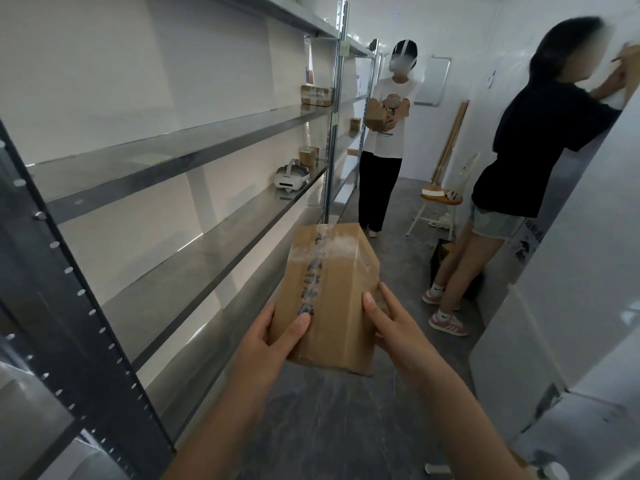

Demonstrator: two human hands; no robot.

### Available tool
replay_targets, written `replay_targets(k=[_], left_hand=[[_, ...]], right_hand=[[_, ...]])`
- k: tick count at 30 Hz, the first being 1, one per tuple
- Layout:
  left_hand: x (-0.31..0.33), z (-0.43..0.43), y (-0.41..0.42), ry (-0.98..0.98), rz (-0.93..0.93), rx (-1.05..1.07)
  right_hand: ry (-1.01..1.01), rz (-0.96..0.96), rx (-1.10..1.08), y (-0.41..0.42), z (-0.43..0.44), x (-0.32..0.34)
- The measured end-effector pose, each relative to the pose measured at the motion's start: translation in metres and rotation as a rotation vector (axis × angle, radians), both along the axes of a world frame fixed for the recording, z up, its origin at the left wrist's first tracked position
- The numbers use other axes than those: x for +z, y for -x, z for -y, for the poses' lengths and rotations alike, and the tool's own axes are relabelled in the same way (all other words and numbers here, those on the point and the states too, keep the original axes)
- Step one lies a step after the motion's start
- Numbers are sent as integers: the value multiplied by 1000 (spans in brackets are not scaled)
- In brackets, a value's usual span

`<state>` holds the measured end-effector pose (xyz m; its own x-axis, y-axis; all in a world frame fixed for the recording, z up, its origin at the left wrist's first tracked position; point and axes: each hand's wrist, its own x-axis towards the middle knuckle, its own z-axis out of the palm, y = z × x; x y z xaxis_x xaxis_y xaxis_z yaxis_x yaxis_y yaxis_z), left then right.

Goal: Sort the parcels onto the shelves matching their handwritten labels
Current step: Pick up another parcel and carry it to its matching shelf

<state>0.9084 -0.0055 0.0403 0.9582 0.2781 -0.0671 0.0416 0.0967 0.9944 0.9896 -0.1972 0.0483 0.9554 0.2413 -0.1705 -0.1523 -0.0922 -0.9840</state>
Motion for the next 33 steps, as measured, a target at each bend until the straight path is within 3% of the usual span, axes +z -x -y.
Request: replay_targets(k=[10,19,33], left_hand=[[-6,5,-8,-10,25,2],[-10,1,-19,124,-19,12],[3,-2,-29,-14,212,-101]], right_hand=[[107,170,-19,4,-14,-4],[154,194,-33,0,-12,0],[35,297,-195,-25,-22,-8]])
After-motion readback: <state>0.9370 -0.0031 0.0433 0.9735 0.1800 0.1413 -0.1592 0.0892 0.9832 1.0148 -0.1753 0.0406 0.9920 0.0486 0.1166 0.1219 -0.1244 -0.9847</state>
